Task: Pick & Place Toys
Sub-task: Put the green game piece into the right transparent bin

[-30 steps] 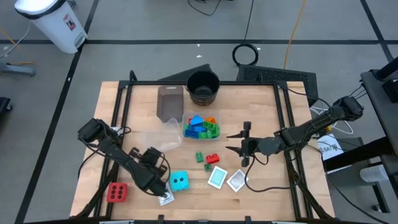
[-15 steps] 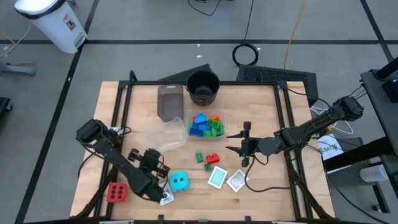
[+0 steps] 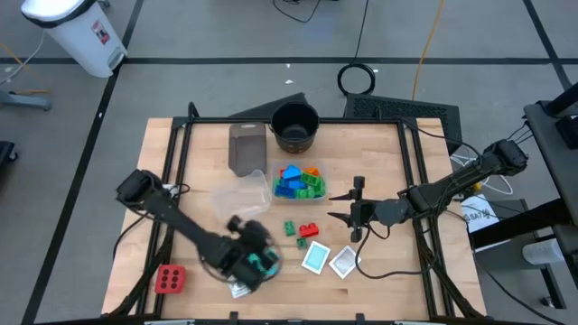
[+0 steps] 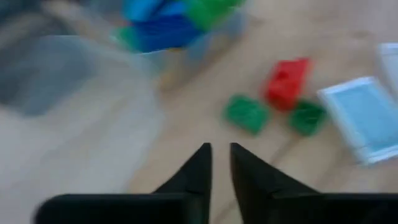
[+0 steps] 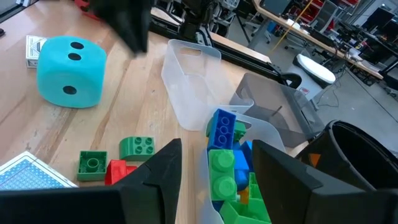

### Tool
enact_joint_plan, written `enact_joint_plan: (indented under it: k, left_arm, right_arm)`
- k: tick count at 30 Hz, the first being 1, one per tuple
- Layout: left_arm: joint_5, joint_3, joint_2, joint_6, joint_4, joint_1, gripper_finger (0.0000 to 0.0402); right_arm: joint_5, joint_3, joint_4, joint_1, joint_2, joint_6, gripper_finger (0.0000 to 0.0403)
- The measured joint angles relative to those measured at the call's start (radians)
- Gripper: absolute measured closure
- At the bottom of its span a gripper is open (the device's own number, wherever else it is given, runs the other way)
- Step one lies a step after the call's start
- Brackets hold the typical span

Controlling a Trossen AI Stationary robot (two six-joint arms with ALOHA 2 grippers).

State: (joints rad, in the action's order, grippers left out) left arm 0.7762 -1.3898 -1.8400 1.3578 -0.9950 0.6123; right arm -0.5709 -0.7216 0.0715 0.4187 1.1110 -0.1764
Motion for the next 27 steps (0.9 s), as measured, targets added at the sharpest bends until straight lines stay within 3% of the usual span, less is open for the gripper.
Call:
enact_joint_plan:
  k: [5,7,11,16,27]
  left_arm:
    - [-0.122,0.076,0.0,-0.392,0.472,-0.123,0.0232]
    - [-0.157,0.089,0.0,-0.404,0.534,-0.169,0.0197]
    - [-0.252,0.11,0.0,-0.304,0.498,-0.257,0.0155]
    - [-0.331,0.172,0.0,-0.276,0.591,-0.297,0.015]
    - [-0.336,0.213,-0.066,-0.316,0.691,-0.275,0.0174]
  right_arm:
    - [0.0,0.0,0.0,0.0,0.0,0.0,0.0238]
    - [0.0,0.0,0.0,0.0,0.0,0.0,0.0238]
    - [0.0,0.0,0.0,0.0,0.0,0.0,0.0238]
    - [0.0,0.0,0.0,0.0,0.0,0.0,0.0238]
    - [0.0,0.0,0.002,0.0,0.0,0.0,0.0238]
